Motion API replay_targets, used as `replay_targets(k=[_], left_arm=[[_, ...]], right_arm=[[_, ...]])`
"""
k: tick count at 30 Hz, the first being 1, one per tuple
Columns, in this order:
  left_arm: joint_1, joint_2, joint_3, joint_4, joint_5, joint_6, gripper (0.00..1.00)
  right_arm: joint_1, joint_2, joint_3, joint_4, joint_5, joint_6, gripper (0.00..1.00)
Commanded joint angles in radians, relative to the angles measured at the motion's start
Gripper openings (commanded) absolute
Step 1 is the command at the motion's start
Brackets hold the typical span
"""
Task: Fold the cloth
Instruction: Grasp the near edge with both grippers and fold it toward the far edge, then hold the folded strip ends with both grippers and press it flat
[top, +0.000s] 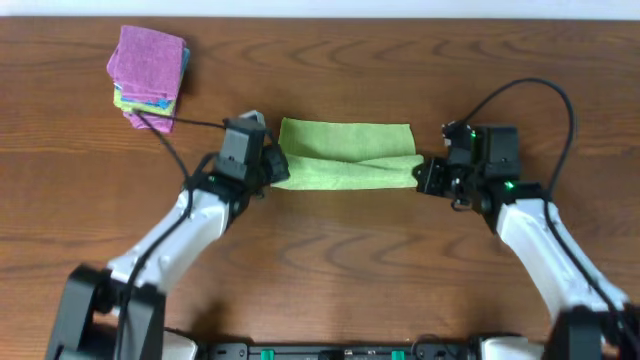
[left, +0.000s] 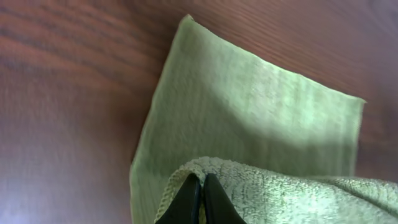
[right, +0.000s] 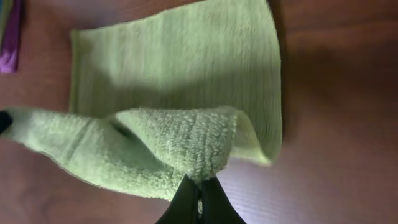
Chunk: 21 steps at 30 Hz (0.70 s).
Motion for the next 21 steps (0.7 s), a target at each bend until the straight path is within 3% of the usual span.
replay_targets(k=[1, 8, 16, 21], left_arm=[[0.036, 0.074, 0.110, 0.009, -0.023, 0.079, 0.05], [0.081, 0.281, 0.336, -0.002, 0.018, 0.149, 0.05], [0.089, 0.405, 0.504, -0.079, 0.056, 0.187, 0.05], [0.090, 0.404, 0.508, -0.222, 0.058, 0.190, 0.05]], right_arm=[[0.008, 0.069, 0.010, 0.072, 0.009, 0.064, 0.01], [0.006, 0.210, 0.057, 0.291, 0.027, 0.128, 0.01], [0.004, 0.343, 0.247, 0.268, 0.043, 0.123, 0.01], [0.004, 0.344, 0.251, 0.129, 0.027, 0.119, 0.01]])
